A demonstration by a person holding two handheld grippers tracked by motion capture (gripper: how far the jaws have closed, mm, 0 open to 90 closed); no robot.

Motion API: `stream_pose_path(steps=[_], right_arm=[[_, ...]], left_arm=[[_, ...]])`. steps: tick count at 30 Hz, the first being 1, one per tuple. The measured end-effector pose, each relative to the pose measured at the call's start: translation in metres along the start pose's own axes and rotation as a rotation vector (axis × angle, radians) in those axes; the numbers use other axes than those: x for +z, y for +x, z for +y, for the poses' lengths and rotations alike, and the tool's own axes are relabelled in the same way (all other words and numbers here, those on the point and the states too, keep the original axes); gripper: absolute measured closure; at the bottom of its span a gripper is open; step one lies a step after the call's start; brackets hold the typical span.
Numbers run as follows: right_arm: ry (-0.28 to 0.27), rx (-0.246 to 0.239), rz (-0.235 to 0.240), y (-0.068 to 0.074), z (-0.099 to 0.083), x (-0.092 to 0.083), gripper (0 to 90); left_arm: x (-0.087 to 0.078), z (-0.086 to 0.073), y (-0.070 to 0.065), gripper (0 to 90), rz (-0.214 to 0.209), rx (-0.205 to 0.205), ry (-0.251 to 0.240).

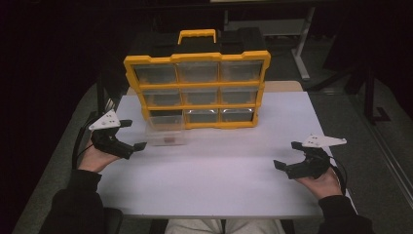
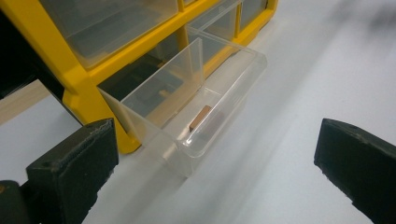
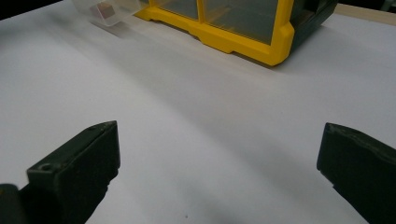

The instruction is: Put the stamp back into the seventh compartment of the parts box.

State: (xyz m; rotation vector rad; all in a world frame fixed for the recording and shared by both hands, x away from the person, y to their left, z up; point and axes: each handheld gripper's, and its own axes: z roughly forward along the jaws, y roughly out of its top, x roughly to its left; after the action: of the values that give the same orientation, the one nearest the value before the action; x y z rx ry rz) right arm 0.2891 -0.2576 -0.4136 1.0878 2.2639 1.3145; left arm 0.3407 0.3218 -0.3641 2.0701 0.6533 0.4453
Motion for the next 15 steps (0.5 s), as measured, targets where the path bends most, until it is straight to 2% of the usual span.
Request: stream_pose_path(steps=[7, 12, 15], right_arm=[[0.0, 0.0, 0.0, 0.0, 0.0, 0.0, 0.0], [0.001, -0.001, 0.002, 0.0, 0.0, 0.0, 0.0], [0.001, -0.001, 0.002, 0.0, 0.0, 0.0, 0.0]], left_arm=[[0.002, -0.013, -0.001, 0.0, 0.012, -0.026, -0.016], [0.002, -0.023, -0.004, 0.0, 0.033, -0.031, -0.019], [0.0, -0.031, -0.003, 0.0, 0.047, -0.048, -0.036]])
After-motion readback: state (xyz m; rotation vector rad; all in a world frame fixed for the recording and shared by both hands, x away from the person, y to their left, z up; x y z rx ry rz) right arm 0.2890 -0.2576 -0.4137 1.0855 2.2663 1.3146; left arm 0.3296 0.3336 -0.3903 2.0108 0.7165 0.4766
